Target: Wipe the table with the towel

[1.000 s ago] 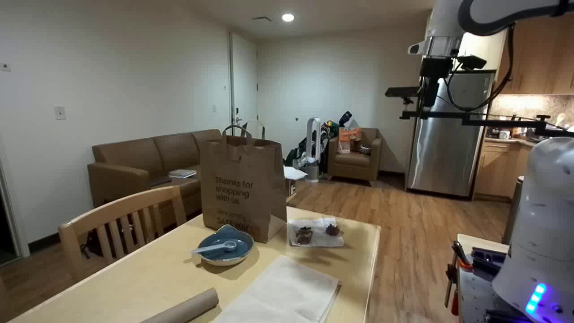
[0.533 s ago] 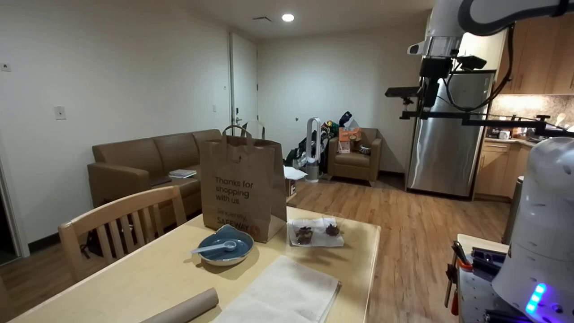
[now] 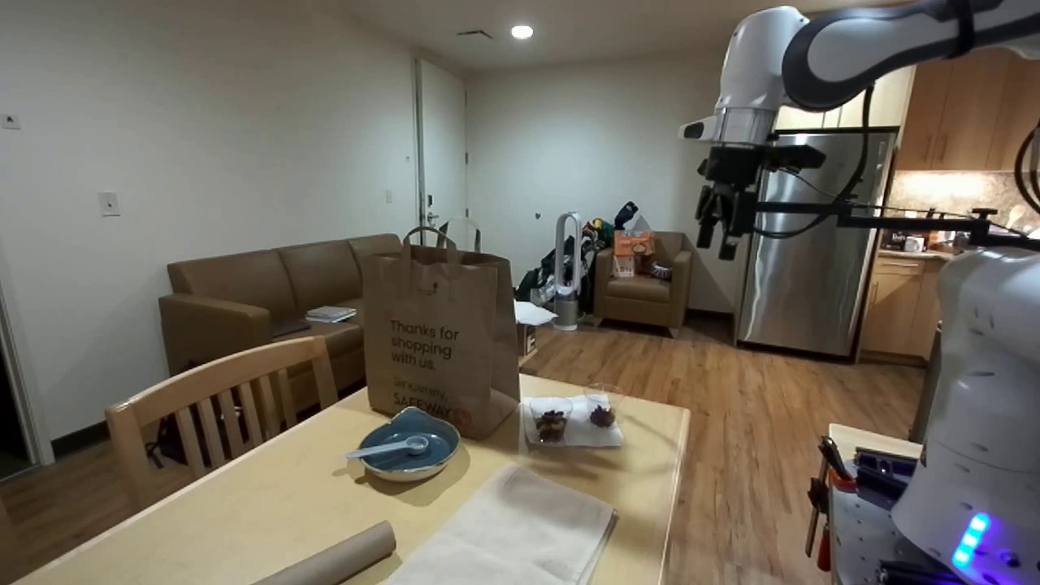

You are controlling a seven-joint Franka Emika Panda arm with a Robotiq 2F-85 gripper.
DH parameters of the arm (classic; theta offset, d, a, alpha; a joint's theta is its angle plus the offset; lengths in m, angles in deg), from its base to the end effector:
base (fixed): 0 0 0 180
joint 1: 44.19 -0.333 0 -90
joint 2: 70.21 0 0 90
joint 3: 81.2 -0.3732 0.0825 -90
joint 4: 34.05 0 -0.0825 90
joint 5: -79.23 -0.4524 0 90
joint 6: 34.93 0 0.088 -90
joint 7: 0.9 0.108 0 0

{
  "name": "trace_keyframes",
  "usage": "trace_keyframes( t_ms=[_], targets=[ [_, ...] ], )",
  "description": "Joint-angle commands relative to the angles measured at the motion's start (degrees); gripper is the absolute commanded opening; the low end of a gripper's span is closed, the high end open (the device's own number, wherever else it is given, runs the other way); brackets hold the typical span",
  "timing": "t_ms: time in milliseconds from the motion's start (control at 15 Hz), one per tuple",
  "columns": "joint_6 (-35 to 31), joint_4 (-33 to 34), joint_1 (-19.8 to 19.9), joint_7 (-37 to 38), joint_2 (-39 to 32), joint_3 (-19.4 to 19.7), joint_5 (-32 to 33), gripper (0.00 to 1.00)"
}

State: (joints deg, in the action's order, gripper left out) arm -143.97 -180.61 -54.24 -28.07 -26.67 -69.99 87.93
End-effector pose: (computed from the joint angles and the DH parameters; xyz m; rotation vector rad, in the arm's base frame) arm 0.3642 -0.0266 0.5347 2.9917 0.8329 0.1444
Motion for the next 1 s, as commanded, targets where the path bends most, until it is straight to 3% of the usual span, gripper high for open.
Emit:
trace_keyframes(
  t_ms=[0,267,333,533,733,933],
  targets=[
    [-1.72,-0.38,0.65,-3.23,-2.18,-0.26,-1.77,1.0],
    [-2.29,-0.52,1.0,-3.8,-3.43,-0.43,-1.91,1.0],
    [-0.8,0.23,-0.72,-7.42,-4.46,0.82,-3.07,1.0],
    [-1.76,3.6,-4.26,-6.68,-14.45,-2.1,-6.2,1.0],
    [0.39,8.15,-10.5,-4.72,-22.87,-1.59,-8.8,1.0],
    [-2.74,13.77,-12.08,-1.04,-33.43,-1.71,-6.88,1.0]
  ],
)
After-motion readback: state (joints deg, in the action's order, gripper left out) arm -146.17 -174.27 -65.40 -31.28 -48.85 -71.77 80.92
